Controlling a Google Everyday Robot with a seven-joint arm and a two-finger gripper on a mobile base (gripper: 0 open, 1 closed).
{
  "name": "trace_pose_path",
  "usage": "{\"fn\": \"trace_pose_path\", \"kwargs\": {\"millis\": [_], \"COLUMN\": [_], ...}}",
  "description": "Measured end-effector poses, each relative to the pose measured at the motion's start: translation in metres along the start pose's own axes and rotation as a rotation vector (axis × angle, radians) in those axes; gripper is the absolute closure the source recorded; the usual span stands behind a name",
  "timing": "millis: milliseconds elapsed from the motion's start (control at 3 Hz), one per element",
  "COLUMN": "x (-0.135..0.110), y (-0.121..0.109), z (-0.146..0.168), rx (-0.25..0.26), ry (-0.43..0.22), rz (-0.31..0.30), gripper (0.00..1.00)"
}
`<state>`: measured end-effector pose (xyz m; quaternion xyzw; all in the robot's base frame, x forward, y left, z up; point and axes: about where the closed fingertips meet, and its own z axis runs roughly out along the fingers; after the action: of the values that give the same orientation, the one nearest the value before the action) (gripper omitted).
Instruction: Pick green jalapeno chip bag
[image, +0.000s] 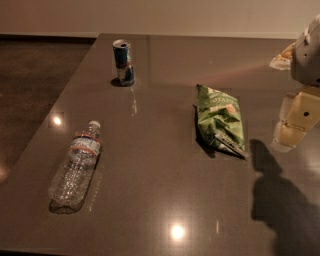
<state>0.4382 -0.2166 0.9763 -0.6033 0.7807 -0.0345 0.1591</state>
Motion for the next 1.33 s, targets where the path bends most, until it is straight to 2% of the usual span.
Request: {"fn": "trace_pose_path", "kwargs": {"millis": [333,667,1000,1333], "x": [0.000,-0.008,-0.019,-0.027], "y": [0.000,-0.020,-0.049,-0.074], "z": [0.000,0.018,0.045,0.072], "rx": [0.000,0.008,0.025,0.021], "ry": [0.000,0.022,0.049,0.061], "rz": [0.000,0.092,0.231,0.364], "gripper": [0.00,0.00,0.00,0.00]}}
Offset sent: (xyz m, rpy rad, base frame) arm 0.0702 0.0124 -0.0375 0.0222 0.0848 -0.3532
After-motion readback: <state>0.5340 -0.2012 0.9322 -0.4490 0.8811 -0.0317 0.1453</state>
